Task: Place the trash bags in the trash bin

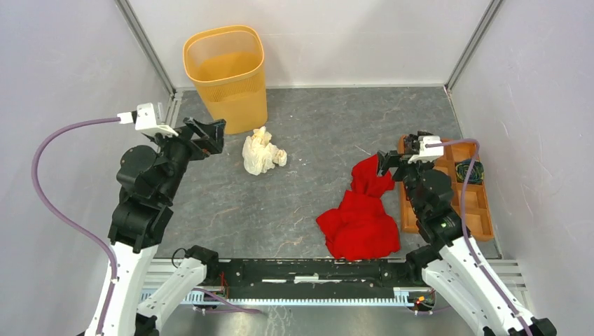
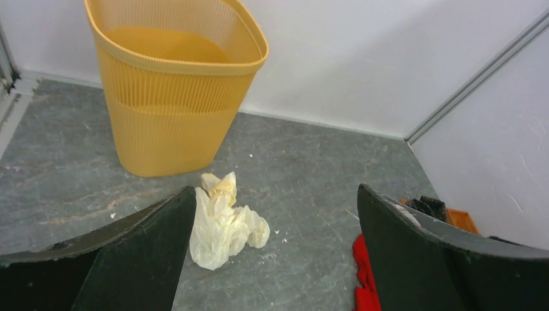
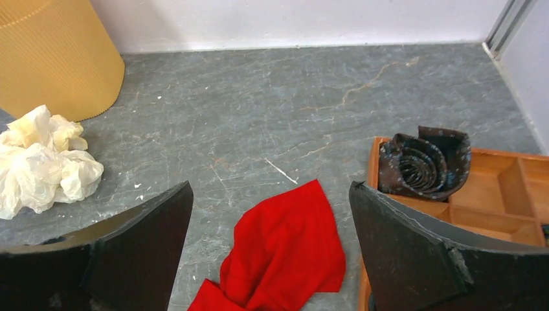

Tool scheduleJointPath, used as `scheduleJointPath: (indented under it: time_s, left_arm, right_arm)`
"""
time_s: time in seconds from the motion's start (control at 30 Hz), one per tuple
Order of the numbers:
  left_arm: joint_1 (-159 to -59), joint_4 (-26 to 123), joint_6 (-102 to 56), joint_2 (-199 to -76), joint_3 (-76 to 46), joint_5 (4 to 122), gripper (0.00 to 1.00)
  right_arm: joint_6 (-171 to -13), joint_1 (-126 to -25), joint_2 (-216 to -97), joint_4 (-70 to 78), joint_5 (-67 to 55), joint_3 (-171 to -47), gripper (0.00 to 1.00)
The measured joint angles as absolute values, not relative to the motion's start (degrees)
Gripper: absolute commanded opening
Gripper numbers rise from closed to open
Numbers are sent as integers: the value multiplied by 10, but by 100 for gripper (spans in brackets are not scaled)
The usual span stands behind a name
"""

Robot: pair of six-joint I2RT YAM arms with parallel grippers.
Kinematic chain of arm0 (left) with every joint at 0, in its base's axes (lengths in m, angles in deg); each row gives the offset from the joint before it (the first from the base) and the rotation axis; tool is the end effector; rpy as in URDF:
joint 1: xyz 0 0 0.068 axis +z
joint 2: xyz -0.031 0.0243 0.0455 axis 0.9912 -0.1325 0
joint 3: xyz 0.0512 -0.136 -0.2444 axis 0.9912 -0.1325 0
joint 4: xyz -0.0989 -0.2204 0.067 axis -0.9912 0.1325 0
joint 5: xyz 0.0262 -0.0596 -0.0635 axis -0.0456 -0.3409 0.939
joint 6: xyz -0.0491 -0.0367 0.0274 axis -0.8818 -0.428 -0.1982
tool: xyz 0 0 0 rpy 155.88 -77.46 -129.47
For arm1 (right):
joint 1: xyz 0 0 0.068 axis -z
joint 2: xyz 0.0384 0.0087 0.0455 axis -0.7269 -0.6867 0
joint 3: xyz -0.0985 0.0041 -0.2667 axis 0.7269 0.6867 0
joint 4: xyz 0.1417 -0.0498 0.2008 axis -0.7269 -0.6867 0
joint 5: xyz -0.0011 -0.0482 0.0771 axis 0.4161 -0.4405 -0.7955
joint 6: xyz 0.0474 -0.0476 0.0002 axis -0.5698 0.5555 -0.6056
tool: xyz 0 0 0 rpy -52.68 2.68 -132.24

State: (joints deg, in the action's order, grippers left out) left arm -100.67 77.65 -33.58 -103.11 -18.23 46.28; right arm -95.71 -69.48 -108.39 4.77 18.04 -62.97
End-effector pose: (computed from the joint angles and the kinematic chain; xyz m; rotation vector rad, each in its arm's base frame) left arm 0.1124 -0.0286 0.4591 -0.1711 1.5588 -0.4410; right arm 0.1451 0.0450 0.3032 0.0414 1.6310 0.2176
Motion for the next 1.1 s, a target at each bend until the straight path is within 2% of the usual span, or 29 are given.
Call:
scheduleJointPath:
  time_s: [0.3, 0.5, 0.67, 0.8, 0.93, 1.1]
  left_arm:
    - [-990, 777, -372, -1071, -230, 543, 100]
    - [-993, 774, -385, -1169, -281, 612, 100]
    - [-1015, 807, -384, -1277, -285, 587, 100]
    - [-1021, 809, -384, -1306, -285, 561, 100]
    - [-1021, 812, -384, -1367, -249, 536, 100]
    - [-1021, 820, -376, -1500, -146, 487, 100]
  right_arm:
    - [-1008, -675, -1186, 87, 143, -627, 98]
    - [-1035, -674, -1251, 149, 59, -617, 98]
    - [-1087, -673, -1298, 252, -47, -592, 98]
    - [-1108, -705, -1420, 341, -162, -609, 98]
    - [-1087, -794, -1552, 339, -197, -676, 98]
    - [-1075, -842, -1611, 353, -223, -704, 98]
